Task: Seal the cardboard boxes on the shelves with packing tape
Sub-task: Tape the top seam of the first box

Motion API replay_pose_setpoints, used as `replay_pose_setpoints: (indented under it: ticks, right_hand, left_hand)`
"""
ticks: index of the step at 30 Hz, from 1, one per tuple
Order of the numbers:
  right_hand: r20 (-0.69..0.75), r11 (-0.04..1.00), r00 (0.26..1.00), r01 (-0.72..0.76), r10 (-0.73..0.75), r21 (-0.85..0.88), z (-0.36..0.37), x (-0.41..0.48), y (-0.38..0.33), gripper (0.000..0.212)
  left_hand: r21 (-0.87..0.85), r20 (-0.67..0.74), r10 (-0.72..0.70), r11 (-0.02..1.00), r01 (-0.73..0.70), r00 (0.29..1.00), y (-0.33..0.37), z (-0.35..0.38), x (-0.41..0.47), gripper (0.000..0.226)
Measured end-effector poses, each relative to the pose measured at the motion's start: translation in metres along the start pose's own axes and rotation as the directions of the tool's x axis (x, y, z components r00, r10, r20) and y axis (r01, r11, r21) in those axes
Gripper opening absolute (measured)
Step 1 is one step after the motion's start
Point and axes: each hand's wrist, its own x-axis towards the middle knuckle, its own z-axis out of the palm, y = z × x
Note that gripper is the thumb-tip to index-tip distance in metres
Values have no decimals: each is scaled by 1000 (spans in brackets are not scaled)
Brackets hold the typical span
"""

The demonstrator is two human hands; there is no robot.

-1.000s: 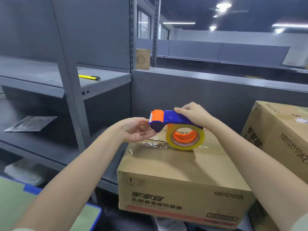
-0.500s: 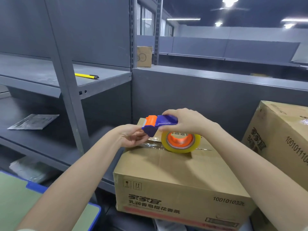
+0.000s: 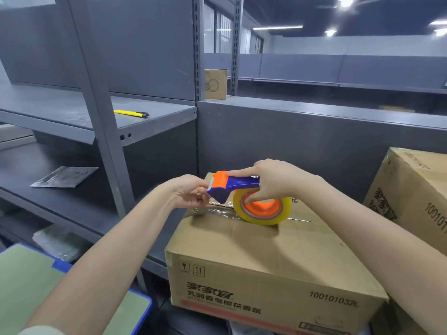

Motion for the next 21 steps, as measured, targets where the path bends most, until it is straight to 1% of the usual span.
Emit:
replay_pose_setpoints:
  ticks: [4,8,10,12,15,18,21]
  right_hand:
    - [53,997,998,-19,15,80,-3,-1,2,72]
    - [83,989,997,-13,1,145,-6,1,-1,72]
    - [117,987,993,-41,23,157,-10,-2,5,71]
    - [173,987,984,-77,52,142,-15,-7,15,71]
    - [239,988,968,-101,71,115,-21,-13,22,70]
    - [235,998,971,-46,35,41,-20,-8,19,68]
    - [227,999,973,-33,32,-1,-16,0,19,61]
  left_hand:
    - [30,-36,18,999,-17,999,8,-10,-8,17]
    - [8,-51,40,999,-40,998,10,-26,-16,11]
    - [7,-87,73,997,-73,994,11,-44,-20,16]
    - [15,-165,105,994,-104,981,9,-63,-24,20]
    - [23,-292,153,988,-153,944,-3,-75,-22,18]
    - [95,-331,195,980,-173,923,-17,-67,-14,29]
    - [205,-412,297,951,-230,861,-22,-61,-6,27]
